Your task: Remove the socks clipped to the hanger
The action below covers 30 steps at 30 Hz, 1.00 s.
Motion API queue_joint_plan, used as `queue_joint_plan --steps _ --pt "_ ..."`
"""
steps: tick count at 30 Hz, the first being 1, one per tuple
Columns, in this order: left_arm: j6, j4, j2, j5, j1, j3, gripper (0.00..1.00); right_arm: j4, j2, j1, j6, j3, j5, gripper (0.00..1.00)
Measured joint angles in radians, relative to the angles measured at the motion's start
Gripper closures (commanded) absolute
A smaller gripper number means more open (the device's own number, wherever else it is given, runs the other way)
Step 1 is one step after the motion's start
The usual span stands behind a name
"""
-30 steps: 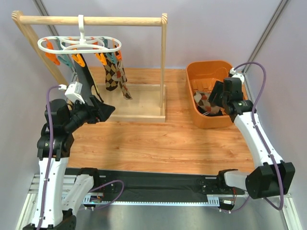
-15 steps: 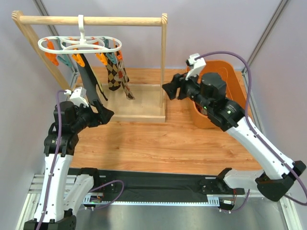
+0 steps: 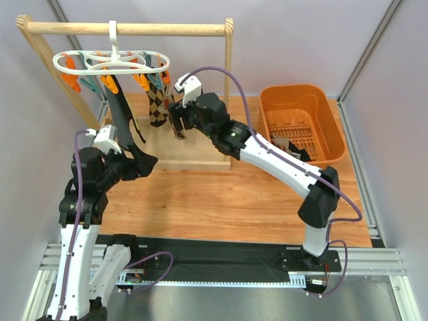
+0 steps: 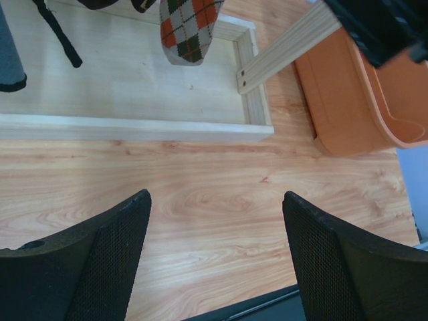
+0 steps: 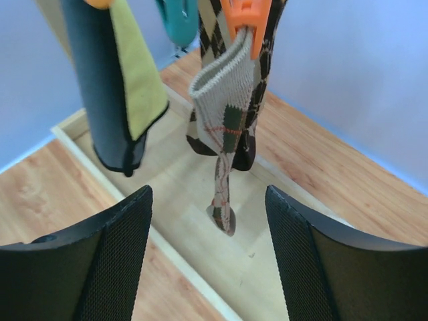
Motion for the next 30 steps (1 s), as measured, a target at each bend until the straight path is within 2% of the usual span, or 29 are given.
queue_joint_plan --steps 5,9,12,13,15,16,22,30 --pt "0.0 -0.002 -0.003 0.007 0.0 0.0 0.15 0.035 0.12 0.001 -0.031 0.072 0.072 0.38" --pt "-0.001 -0.002 -0.003 0.011 0.0 0.0 0.17 0.055 0.172 0.0 -0.039 0.129 0.092 0.52" --pt "-0.001 -0.002 -0.002 0.014 0.0 0.0 0.19 0.07 0.18 0.001 -0.043 0.144 0.093 0.65" --pt "-0.002 -0.002 0.0 0.017 0.0 0.0 0.2 0.076 0.182 0.001 -0.044 0.151 0.092 0.75" --pt "-0.002 0.0 0.004 0.023 0.0 0.0 0.21 0.081 0.184 0.0 -0.049 0.163 0.092 0.85" --pt "-0.002 0.002 0.008 0.027 0.0 0.0 0.22 0.081 0.184 0.001 -0.049 0.167 0.091 0.99" --pt "0.002 0.02 0.026 0.05 0.0 0.0 0.23 0.08 0.172 0.003 -0.048 0.156 0.092 1.0" --pt "0.014 0.132 0.047 0.122 0.0 0.0 0.2 0.026 0.012 0.027 -0.002 0.059 0.047 1.0"
